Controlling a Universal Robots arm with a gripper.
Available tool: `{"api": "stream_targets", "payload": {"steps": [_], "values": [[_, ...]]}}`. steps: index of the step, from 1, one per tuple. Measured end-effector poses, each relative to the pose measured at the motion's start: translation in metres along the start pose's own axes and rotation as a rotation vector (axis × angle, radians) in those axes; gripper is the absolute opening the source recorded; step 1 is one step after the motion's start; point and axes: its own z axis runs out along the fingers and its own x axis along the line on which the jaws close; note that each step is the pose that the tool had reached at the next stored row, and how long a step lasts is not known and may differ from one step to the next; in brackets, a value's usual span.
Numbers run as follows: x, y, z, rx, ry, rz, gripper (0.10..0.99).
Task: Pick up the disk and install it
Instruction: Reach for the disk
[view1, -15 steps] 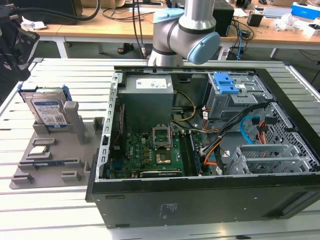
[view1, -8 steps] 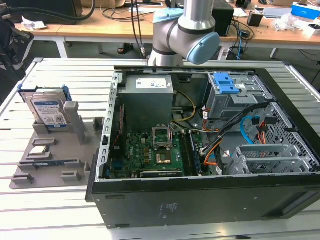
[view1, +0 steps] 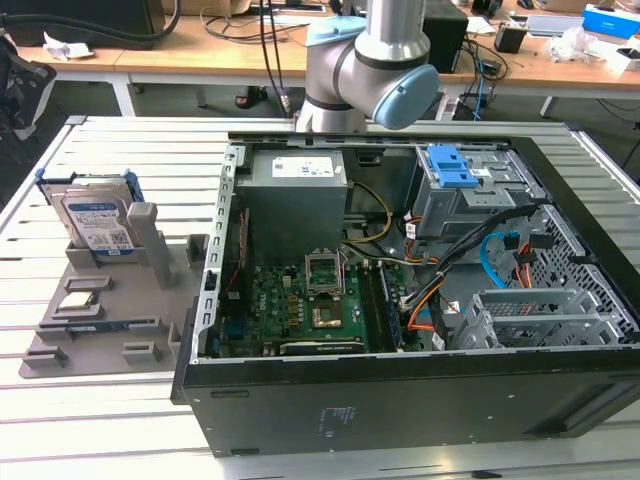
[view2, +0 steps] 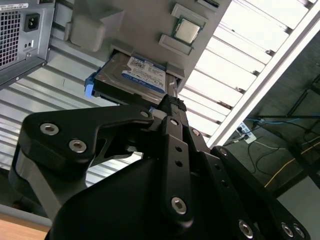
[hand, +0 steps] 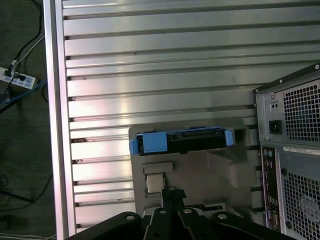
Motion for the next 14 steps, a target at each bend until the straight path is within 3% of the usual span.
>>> {"api": "stream_targets", "payload": {"steps": [14], "values": [[0.0193,-0.0014,-0.0005,0.0,0.0,0.0,0.106]]}}
